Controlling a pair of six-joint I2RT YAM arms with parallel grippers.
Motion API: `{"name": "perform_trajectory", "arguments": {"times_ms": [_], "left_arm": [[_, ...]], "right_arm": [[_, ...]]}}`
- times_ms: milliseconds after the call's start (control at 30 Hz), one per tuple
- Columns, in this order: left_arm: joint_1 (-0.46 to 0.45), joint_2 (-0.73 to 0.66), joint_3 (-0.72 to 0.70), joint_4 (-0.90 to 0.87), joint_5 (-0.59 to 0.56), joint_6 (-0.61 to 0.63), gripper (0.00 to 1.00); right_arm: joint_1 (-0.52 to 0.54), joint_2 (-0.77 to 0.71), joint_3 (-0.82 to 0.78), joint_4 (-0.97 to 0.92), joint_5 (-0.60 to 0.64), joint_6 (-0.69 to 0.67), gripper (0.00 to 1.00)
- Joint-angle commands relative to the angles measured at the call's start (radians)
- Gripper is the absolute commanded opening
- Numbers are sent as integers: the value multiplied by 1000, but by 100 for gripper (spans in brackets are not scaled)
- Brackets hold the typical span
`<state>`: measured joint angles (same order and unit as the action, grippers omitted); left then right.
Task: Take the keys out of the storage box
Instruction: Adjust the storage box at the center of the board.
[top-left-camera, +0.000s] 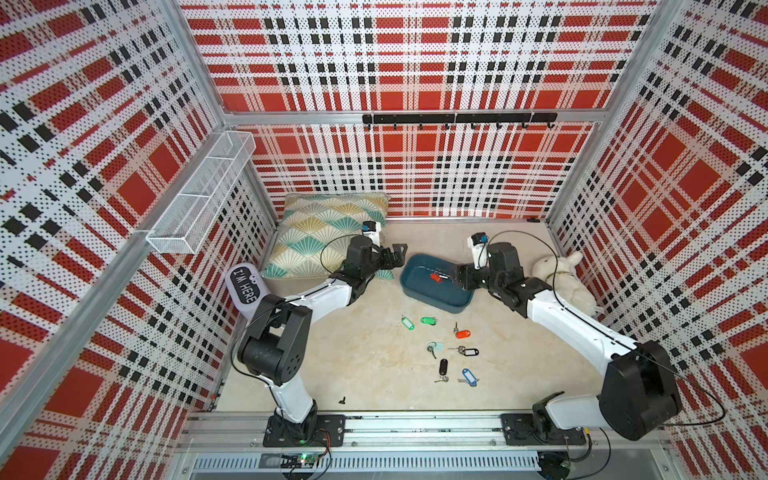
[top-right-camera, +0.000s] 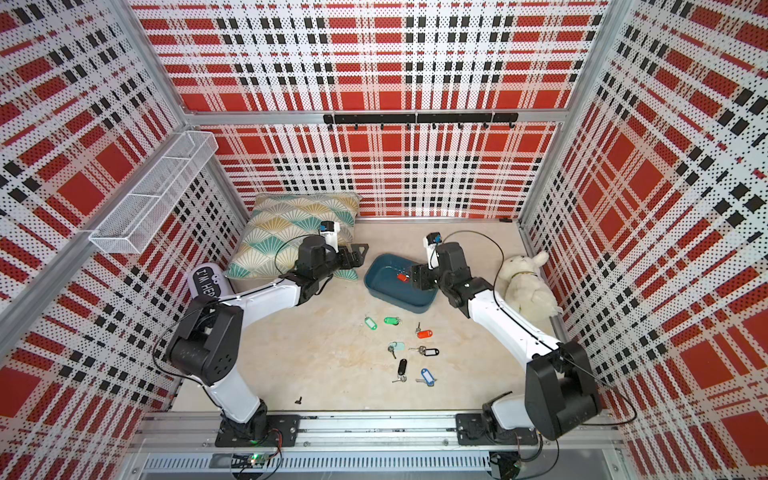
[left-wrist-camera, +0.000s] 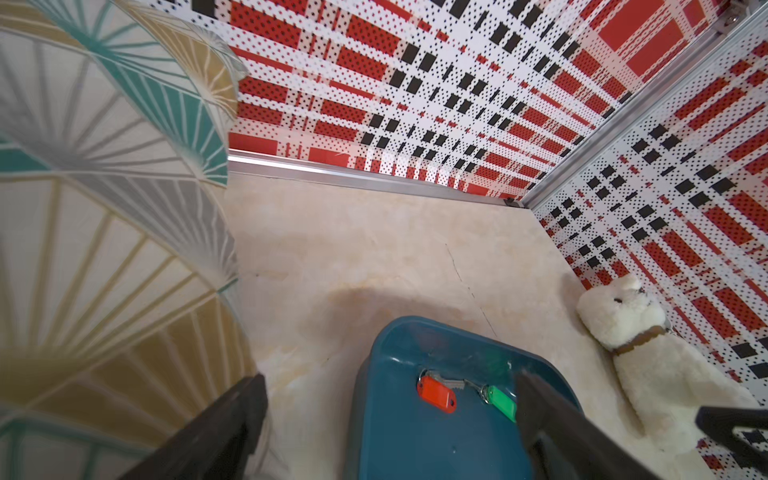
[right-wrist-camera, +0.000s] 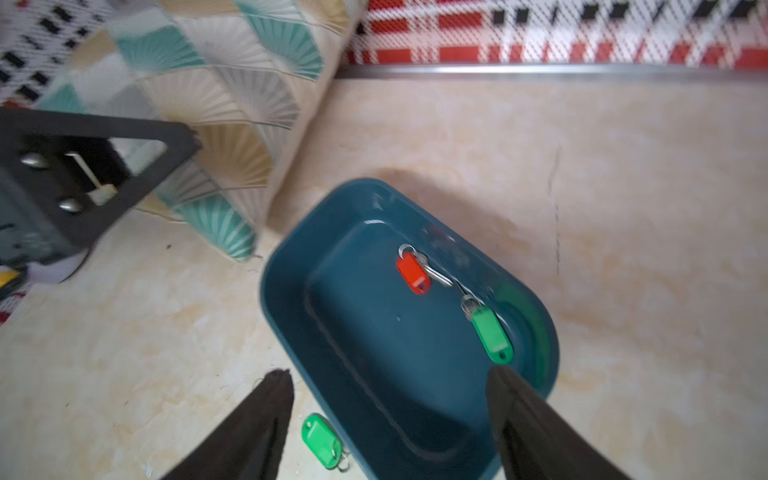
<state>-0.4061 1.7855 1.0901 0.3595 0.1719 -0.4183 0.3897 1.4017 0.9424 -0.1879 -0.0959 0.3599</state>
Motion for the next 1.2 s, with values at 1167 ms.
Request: {"name": "perform_trajectory", "arguments": {"times_ms": [1167], "left_arm": [[-80,91,0,-64,83,-73,99]], "right_arm": [[-135,365,174,-4,-30,92,73]]}}
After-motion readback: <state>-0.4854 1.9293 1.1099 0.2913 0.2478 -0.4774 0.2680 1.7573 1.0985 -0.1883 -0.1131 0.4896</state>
